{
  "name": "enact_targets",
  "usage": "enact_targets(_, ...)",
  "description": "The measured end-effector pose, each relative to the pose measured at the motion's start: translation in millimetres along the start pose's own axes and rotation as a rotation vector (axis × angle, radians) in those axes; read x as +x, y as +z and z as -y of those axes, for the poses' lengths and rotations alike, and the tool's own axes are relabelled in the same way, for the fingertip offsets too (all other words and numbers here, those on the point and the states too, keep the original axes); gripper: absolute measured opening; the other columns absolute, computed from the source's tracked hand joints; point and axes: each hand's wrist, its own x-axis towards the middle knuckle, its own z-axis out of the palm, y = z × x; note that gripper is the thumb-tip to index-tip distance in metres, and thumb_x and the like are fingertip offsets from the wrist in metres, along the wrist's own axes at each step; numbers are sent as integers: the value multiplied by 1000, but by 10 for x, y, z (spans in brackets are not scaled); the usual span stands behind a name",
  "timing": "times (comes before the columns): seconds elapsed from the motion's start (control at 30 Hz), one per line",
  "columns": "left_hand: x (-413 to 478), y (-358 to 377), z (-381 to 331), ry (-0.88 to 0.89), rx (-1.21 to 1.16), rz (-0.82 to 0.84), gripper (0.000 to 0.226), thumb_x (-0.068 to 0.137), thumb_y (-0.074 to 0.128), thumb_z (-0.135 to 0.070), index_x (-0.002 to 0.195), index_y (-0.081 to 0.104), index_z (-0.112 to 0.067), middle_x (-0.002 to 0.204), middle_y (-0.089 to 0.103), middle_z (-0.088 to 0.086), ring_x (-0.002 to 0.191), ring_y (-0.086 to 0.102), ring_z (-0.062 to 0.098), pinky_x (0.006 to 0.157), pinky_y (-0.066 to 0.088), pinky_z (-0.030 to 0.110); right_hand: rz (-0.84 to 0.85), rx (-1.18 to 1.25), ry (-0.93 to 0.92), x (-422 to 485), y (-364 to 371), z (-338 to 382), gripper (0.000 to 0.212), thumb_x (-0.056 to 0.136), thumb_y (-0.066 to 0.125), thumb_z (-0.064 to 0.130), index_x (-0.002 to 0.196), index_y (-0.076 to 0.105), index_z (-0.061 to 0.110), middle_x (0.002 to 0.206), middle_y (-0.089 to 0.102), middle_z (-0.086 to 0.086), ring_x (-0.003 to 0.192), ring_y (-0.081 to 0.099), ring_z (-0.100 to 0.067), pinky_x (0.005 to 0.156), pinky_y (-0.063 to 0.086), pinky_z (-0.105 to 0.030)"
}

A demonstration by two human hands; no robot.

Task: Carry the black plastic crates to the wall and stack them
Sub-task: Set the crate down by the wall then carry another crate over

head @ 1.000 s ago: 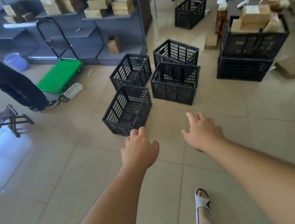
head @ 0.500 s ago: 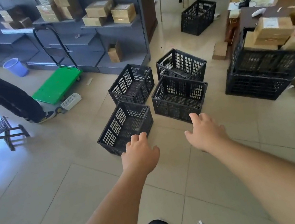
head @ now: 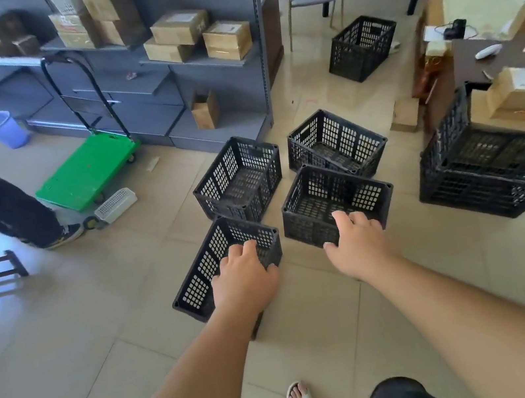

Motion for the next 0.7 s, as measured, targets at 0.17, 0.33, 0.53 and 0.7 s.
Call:
enact_targets(0.17, 639, -234, 15, -13, -8, -3, 68, 92, 44, -52, 154, 29, -27, 153, 39, 4, 137, 42, 32, 101, 42, 54, 16, -54, -39, 652, -114, 320, 65, 95, 41, 54, 151, 22, 28, 150, 37, -9, 130, 39, -35, 107, 34, -50)
enact_targets(0.33, 1286, -319, -5, -96, -45, 4, 69, 93, 42, -51, 156, 27, -28, 157, 36, 4, 139, 41, 33, 106, 42, 55, 70, -80, -107, 1430, -189, 536, 67, 96, 41, 53, 153, 19, 27, 155, 32, -8, 134, 35, -34, 107, 33, -52)
enact_targets(0.53, 1882, -404, -24, -298, -141, -9, 61, 92, 45, -51, 147, 36, -26, 146, 44, 4, 130, 47, 32, 100, 46, 57, 176, -146, -264, 2428, -220, 811, 66, 97, 41, 52, 153, 21, 26, 154, 33, -9, 134, 35, -35, 109, 32, -51)
enact_targets(0.7, 2170, -375, 107, -540, -334, -45, 67, 90, 47, -53, 151, 37, -26, 149, 43, 3, 131, 48, 32, 98, 46, 51, 202, -256, -391, 3037, -173, 1207, 64, 96, 41, 50, 152, 25, 23, 150, 39, -11, 132, 38, -35, 109, 31, -50)
